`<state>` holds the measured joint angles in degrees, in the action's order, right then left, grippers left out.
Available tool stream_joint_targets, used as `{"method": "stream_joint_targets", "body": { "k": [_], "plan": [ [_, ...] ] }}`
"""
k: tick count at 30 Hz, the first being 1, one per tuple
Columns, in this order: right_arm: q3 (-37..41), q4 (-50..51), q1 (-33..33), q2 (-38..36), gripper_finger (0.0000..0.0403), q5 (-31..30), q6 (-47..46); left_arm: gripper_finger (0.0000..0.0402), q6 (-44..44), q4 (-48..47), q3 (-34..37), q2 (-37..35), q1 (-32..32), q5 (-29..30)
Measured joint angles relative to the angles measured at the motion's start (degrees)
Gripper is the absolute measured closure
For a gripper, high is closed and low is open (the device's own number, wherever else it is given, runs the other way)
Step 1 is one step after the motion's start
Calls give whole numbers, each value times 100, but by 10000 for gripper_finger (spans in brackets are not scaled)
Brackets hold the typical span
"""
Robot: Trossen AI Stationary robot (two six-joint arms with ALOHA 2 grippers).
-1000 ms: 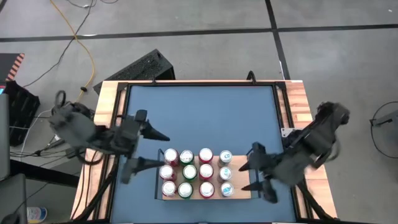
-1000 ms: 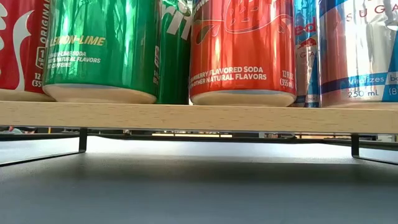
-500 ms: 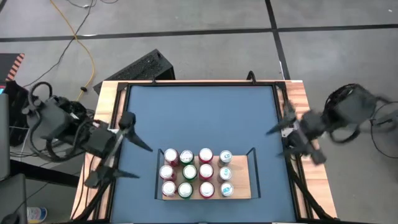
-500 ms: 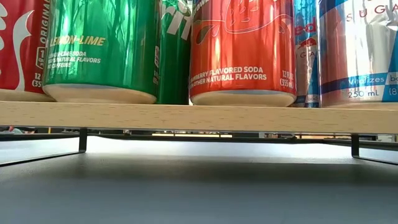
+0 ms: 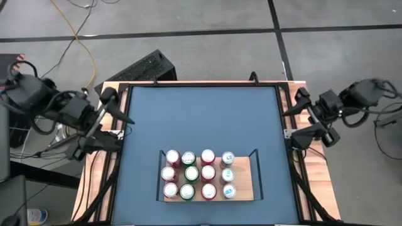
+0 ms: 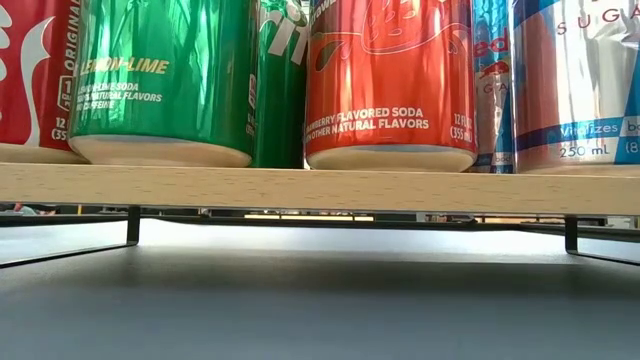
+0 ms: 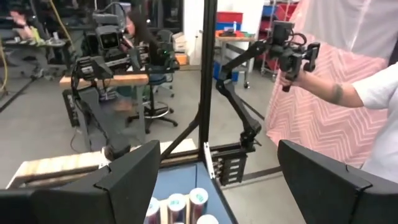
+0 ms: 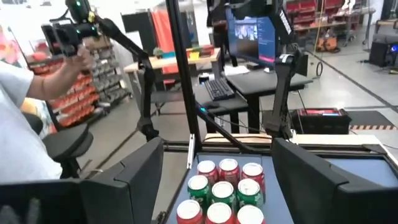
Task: Place canned beverage on shelf
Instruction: Return to Home Position
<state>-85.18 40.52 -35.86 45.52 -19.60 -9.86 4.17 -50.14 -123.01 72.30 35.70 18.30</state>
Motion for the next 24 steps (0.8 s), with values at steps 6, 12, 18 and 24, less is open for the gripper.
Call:
{"method": "stream_joint_targets", "body": {
  "k": [6, 12, 18, 24],
  "plan": [
    [1889, -1637, 0, -1178, 119, 8, -96, 90, 242, 1385, 2303, -1152, 2, 147],
    [3365, -2671, 0, -2443, 119, 9, -219, 90, 528, 3532, 4990, -2855, 4, 179],
    [4501, -3127, 0, -3656, 119, -28, -394, 90, 954, 4911, 7155, -4521, 2, 404],
    [5523, -3562, 0, -4533, 119, -245, -629, 90, 1485, 5490, 8780, -5931, 2, 826]
  ]
}}
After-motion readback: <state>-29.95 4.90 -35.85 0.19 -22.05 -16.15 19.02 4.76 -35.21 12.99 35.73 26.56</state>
